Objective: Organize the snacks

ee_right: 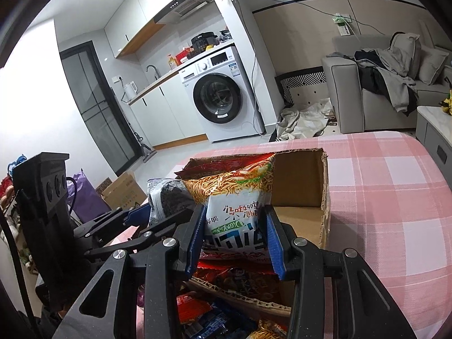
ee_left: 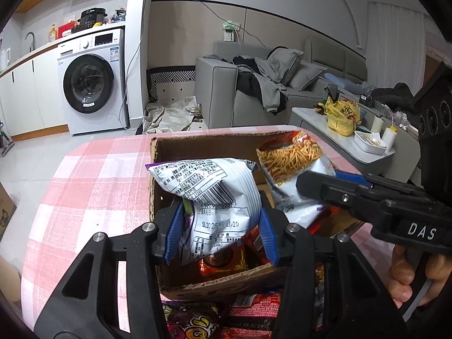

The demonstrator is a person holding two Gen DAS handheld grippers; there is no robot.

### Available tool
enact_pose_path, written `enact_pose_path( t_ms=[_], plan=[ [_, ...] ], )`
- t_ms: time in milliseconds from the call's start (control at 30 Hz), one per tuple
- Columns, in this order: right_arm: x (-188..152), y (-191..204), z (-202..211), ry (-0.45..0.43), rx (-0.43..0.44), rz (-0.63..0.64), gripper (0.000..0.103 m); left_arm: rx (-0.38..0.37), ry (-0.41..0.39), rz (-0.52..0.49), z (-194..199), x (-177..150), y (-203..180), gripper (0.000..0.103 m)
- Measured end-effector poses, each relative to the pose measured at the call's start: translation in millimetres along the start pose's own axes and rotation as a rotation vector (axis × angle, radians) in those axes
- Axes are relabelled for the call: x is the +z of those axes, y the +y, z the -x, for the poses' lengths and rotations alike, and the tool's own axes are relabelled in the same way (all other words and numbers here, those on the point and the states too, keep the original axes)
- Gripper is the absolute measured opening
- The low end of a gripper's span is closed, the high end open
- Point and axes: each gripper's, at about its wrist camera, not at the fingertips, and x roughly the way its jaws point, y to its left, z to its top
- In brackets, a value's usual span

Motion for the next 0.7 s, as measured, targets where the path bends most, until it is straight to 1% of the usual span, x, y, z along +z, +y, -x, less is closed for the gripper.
enact_pose_path(
  t_ms=[200,267,367,433,467,500,533,567,600,633,700],
  plan=[
    [-1.5,2.6,-4.0,0.021,-0.022,-0.006,0.041,0.000,0.001,0.007,1.0,-5.5,2.6,0.045],
    [-1.3,5.4,-2.0,0.024,-0.019,0.000,0.042,0.012,0.006,0.014,-0.4,-4.8,1.8,0.045],
    [-0.9,8.3,6.0,0.008,-0.036,0.021,0.050,-0.006,0.008,0.020,2.4,-7.1,4.8,0.045],
    [-1.7,10.2,12.2,0.008,-0.045,0.038,0.061,-0.007,0.011,0.022,5.2,-10.2,4.0,0.047],
    [-2.7,11.2,16.2,0.003,-0.052,0.050,0.064,-0.004,0.006,0.025,7.0,-9.1,5.8,0.048],
    [-3.9,12.1,20.9,-0.004,-0.064,0.061,0.069,-0.004,0.004,0.028,9.0,-8.6,6.9,0.052],
    [-5.4,12.6,26.1,-0.010,-0.077,0.069,0.076,-0.006,0.004,0.032,11.4,-8.6,8.3,0.060],
    [-6.7,12.6,30.9,-0.016,-0.084,0.072,0.080,-0.012,0.004,0.039,13.5,-8.1,9.2,0.063],
    [-8.4,11.8,37.3,-0.023,-0.097,0.069,0.089,-0.033,0.004,0.041,15.8,-7.5,9.8,0.070],
    [-9.5,11.1,42.0,-0.029,-0.107,0.062,0.097,-0.037,0.006,0.041,19.5,-6.9,9.7,0.078],
    [-11.8,8.3,51.4,-0.032,-0.121,0.041,0.102,-0.047,-0.003,0.016,27.8,-6.5,5.0,0.085]
  ],
)
